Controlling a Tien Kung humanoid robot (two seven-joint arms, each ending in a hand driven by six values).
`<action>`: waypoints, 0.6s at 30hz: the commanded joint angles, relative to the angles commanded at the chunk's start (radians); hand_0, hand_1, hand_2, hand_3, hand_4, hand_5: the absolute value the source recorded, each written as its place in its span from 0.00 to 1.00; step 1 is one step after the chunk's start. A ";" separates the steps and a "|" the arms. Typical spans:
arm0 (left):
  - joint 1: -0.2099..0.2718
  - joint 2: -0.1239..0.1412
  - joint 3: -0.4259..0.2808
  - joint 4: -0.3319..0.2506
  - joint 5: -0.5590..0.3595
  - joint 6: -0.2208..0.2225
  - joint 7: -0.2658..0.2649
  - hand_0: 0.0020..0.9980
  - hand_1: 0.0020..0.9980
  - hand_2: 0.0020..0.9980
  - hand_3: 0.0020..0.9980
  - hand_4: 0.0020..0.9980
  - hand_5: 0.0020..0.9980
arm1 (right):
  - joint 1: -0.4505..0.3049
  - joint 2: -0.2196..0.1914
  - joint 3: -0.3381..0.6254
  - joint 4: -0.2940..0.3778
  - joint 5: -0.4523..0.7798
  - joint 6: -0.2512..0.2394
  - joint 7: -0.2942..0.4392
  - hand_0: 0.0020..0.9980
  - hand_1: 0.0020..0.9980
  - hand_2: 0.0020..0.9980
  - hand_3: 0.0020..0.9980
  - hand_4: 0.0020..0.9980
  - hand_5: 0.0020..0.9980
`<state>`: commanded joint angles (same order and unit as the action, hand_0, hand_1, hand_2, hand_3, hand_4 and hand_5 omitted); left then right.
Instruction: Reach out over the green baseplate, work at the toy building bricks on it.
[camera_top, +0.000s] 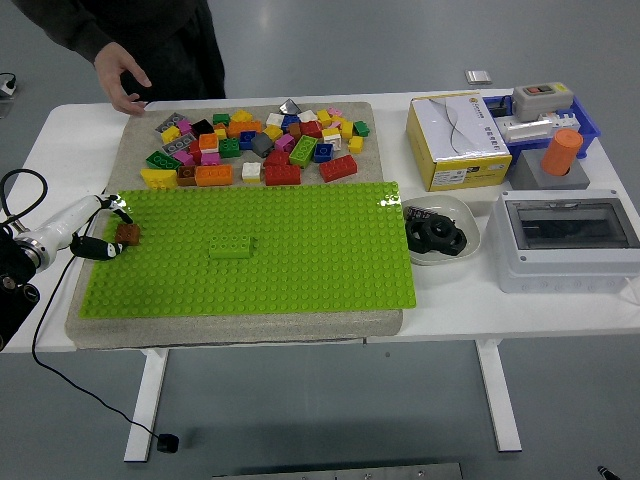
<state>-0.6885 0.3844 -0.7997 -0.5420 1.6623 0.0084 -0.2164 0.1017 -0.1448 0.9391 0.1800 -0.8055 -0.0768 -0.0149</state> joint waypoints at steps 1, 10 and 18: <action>0.001 0.000 0.001 0.000 0.000 0.001 -0.001 0.92 0.97 0.94 0.53 0.69 0.00 | -0.001 0.000 -0.001 0.000 0.001 0.000 0.000 0.69 0.61 0.73 0.72 0.75 0.83; 0.001 0.003 0.000 -0.002 -0.001 0.005 -0.004 0.92 0.97 0.93 0.53 0.73 0.00 | -0.002 0.002 0.001 0.000 0.003 -0.001 0.001 0.69 0.61 0.73 0.72 0.75 0.83; 0.005 0.001 0.002 -0.002 0.001 0.009 -0.005 0.91 0.97 0.93 0.55 0.76 0.00 | -0.005 0.001 0.000 0.000 -0.001 0.000 -0.002 0.69 0.61 0.73 0.72 0.74 0.83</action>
<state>-0.6832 0.3852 -0.7979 -0.5440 1.6629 0.0177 -0.2215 0.0967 -0.1437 0.9393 0.1800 -0.8066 -0.0767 -0.0170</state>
